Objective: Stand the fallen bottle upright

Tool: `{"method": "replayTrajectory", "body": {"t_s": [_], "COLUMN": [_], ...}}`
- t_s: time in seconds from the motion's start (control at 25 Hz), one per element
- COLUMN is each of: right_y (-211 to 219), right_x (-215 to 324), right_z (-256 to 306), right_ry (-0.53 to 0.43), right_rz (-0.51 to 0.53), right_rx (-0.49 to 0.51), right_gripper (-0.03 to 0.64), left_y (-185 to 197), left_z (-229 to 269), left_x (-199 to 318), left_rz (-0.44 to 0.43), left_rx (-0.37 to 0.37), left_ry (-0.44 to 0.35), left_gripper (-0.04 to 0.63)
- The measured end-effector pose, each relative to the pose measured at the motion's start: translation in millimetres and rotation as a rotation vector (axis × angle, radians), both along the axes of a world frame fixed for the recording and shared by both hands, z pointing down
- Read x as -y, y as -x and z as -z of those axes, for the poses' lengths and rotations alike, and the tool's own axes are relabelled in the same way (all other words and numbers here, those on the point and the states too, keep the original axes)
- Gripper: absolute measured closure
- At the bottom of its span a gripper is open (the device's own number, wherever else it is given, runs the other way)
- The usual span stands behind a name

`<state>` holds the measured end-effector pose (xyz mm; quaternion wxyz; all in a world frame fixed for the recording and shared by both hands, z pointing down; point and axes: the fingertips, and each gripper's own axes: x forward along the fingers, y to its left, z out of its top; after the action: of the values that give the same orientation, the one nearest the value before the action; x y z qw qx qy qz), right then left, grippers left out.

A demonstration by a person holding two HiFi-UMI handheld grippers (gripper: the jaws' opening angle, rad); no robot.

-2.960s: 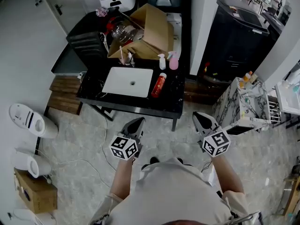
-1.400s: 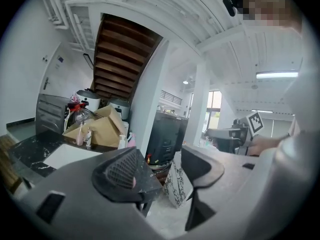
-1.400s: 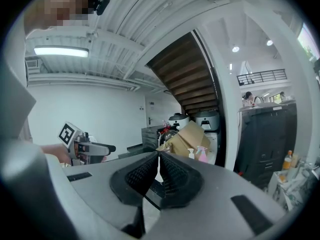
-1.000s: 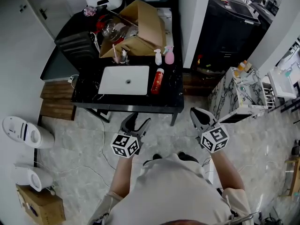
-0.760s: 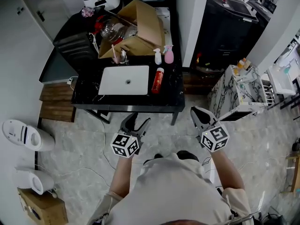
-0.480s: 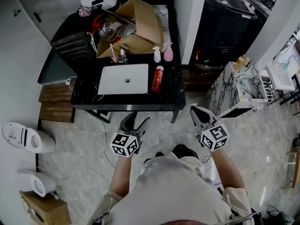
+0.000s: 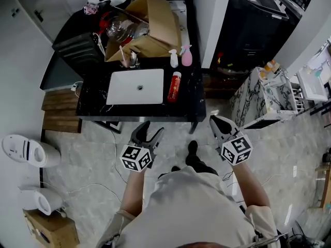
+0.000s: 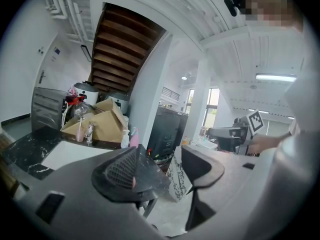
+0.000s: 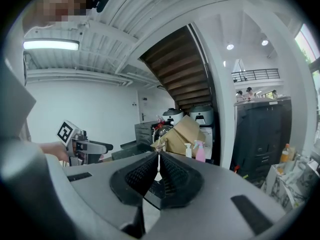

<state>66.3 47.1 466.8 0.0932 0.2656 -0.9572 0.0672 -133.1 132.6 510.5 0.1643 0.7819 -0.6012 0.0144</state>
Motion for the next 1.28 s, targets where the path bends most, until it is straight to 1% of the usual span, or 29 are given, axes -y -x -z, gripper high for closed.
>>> {"method": "replayTrajectory", "body": {"t_s": [0.4,0.76,1.08,1.28], "right_y": [20.0,27.1,30.5,34.8], "right_x": [77.8,158.8,222.2,249.3], "right_z": [-14.0,-20.4,-30.2,-41.5], "right_ry": [0.043,0.072,0.09,0.1], "right_rz": [0.027,0.055,0.108,0.155], "right_rx": [0.012,0.027,0.019,0.008], "right_gripper": [0.581,0.581,0.581,0.581], "left_y": [12.2,10.4,6.9,2.7], "left_z": [-6.2,-13.5,-24.1,-31.5], "left_x": [69.9,139.6,194.5,218.0], "left_rz": [0.03,0.058,0.097,0.126], "left_rx": [0.001,0.004,0.017,0.028], "left_ry": [0.033,0.068,0.098,0.128], "left_gripper": [0.31,0.308,0.305,0.301]}}
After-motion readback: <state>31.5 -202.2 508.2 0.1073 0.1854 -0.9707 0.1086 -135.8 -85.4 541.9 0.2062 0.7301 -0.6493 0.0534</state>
